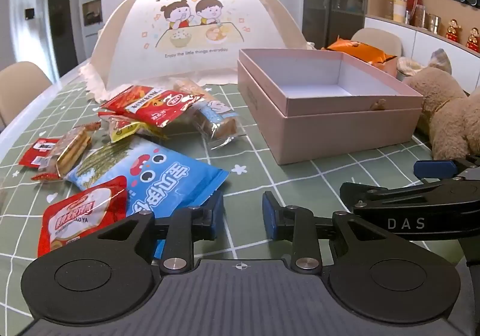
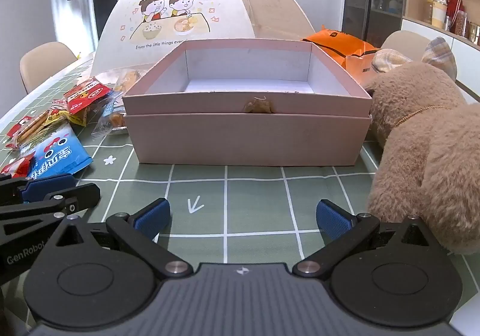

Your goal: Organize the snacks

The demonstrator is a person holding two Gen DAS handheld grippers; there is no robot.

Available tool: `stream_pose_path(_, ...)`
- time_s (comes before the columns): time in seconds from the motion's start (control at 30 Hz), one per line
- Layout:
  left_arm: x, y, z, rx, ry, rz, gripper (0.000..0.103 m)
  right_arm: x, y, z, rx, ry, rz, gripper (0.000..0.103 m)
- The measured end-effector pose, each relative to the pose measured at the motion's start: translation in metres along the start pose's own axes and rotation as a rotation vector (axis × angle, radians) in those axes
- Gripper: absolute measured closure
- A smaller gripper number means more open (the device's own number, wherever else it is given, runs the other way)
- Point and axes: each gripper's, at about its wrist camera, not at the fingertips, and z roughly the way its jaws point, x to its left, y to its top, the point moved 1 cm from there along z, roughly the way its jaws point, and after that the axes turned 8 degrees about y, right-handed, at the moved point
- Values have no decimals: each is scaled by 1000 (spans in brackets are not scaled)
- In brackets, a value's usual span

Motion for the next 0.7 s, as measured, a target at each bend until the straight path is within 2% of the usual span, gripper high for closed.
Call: stream_pose_path(0.7, 0, 0, 0, -2, 9, 11, 69, 0, 0, 0, 0, 0, 0, 0)
